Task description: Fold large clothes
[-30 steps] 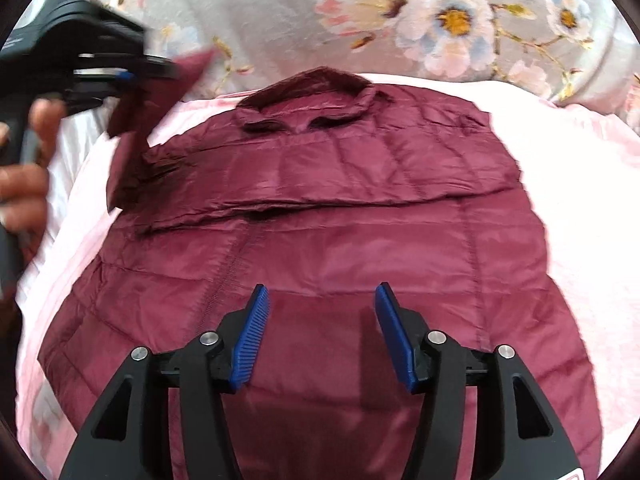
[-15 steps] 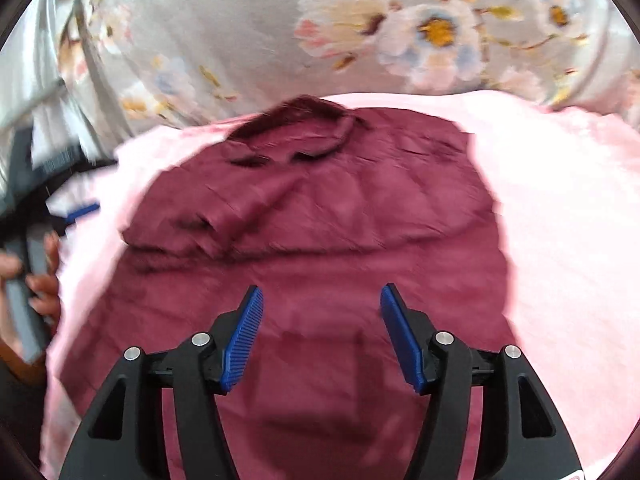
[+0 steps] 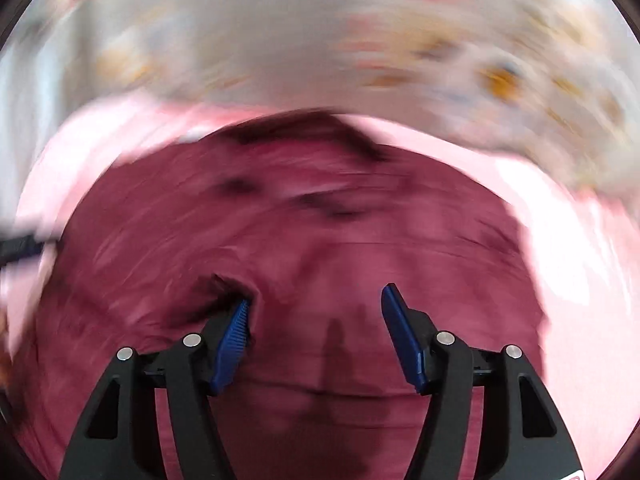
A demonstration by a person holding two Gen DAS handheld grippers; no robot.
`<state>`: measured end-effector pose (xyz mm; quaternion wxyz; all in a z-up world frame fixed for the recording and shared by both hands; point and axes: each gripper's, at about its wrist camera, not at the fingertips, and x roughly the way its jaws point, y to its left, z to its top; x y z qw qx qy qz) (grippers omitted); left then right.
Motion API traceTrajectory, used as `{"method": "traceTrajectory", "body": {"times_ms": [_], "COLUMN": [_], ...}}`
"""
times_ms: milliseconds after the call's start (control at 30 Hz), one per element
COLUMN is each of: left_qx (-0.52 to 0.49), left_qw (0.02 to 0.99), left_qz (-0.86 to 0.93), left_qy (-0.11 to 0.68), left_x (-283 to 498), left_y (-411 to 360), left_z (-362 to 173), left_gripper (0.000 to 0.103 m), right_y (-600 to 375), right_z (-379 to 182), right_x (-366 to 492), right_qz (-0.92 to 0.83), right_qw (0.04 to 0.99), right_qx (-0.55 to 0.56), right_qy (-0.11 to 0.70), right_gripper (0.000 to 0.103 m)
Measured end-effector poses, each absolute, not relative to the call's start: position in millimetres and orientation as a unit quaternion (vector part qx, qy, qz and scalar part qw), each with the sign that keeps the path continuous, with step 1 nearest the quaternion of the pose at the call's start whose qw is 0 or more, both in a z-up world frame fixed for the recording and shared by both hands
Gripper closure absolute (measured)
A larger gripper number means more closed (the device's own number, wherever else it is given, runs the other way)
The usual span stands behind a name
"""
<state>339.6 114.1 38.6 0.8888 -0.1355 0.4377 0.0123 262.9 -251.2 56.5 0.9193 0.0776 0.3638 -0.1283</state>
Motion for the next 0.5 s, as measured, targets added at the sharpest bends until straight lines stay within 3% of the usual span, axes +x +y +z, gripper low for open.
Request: {"method": "traceTrajectory", "body": {"times_ms": [167,433,500], "left_qx": [-0.234,-0.318,-0.332], "left_qw": [0.867,0.815,0.806], "left_qz": [-0.032,-0.076,-0.064], "left_qy": [0.439,0.478,0.486], "left_x": [338.7,359.7,364.7], "left_y": [140.9,126.2,127.6], "left_z": [47.9,25.4,16.0], "left_gripper": [0.029,0.029,0.037], "right_y": [-306.9,-318.3,-325.7], "right_z": [38.9,37.2,34.9], "right_x": [253.3,257.9,258.4], "right_qz": [-0.106,-0.078,-0.08], "right_qw": [0.895,0.888,0.884], "right_qx": [0.178,0.238,0.254], "right_qy": [0.396,0.386,0.385], "right_gripper": [0.037,0.037,0.037]}}
